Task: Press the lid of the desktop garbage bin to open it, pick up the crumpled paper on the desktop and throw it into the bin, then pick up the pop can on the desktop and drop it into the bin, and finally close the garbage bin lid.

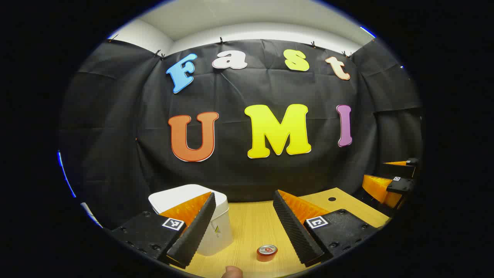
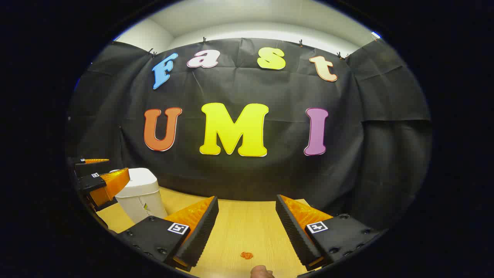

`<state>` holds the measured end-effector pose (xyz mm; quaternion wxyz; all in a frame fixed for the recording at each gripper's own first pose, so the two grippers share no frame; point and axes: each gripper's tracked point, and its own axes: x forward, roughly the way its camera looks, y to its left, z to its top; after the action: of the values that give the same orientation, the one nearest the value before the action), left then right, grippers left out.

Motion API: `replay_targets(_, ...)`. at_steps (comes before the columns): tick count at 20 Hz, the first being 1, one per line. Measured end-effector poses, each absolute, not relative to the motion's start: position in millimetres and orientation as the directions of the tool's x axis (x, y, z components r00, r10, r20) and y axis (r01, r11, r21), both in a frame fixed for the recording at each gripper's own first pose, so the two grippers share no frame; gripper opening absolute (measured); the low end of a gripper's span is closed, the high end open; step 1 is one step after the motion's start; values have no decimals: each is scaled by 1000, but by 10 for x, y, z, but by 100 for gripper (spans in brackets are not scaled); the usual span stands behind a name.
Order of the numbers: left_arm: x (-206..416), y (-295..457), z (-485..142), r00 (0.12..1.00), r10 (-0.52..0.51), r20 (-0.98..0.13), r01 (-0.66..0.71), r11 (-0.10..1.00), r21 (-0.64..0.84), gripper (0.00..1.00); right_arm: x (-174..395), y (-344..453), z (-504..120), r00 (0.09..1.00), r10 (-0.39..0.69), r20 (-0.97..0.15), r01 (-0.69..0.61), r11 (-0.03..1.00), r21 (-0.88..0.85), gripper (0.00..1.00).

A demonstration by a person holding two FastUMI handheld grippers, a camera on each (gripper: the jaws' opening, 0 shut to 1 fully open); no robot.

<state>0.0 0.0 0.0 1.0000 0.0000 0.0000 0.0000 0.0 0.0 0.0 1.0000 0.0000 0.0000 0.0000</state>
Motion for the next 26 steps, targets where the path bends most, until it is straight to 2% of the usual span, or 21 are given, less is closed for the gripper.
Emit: replay_targets(26, -33, -243, -141, 999, -14, -30, 13, 1000, -17, 98, 42, -282, -158, 999, -12, -46, 14, 999, 37, 94)
